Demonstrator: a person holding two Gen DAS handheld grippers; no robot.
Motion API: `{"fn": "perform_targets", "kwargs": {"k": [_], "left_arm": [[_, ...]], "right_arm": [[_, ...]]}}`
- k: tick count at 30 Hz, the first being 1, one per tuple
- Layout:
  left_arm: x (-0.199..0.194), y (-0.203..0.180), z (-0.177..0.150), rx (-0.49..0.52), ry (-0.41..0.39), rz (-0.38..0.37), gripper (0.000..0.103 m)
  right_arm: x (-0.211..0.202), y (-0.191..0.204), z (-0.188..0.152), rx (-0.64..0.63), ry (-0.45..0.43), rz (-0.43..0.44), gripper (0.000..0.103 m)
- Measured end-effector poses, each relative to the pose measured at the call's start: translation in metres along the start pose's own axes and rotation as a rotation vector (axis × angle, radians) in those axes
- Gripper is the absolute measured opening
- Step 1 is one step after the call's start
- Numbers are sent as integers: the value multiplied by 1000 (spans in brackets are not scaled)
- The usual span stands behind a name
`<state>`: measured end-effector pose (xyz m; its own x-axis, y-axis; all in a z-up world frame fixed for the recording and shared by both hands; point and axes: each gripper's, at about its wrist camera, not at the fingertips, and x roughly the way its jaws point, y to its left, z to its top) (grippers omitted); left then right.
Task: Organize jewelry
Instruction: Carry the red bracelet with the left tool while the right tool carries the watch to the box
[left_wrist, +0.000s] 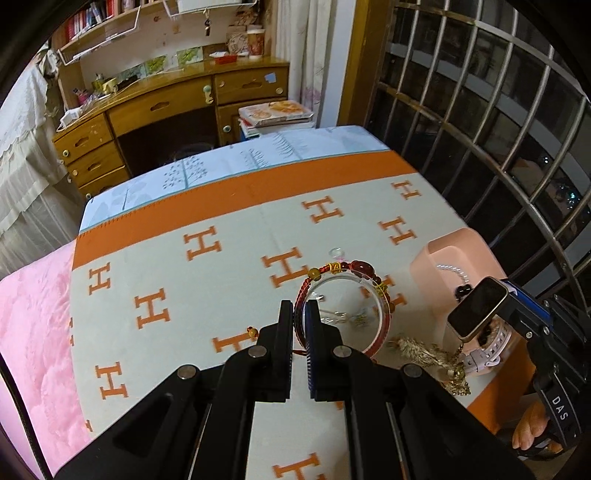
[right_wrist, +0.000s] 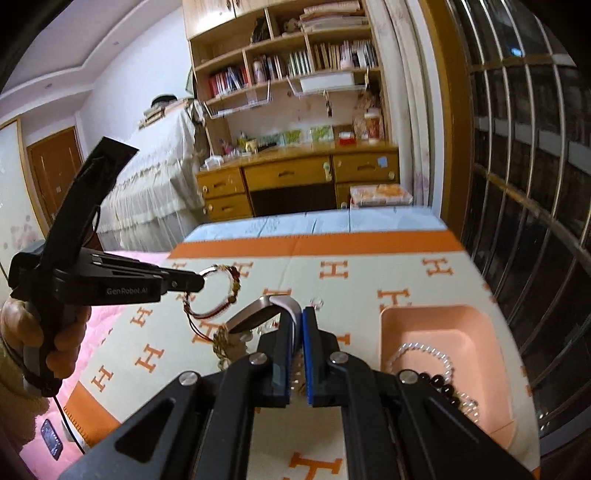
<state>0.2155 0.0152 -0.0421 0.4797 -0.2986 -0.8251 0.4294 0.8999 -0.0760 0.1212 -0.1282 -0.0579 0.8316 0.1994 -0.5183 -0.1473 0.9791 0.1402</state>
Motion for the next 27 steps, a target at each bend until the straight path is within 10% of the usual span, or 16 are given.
{"fn": "perform_targets", "kwargs": {"k": [27], "left_arm": [[-25, -55, 11, 44, -65, -90, 4]], "right_arm": [[-80, 6, 19, -148, -343, -112, 5]]}}
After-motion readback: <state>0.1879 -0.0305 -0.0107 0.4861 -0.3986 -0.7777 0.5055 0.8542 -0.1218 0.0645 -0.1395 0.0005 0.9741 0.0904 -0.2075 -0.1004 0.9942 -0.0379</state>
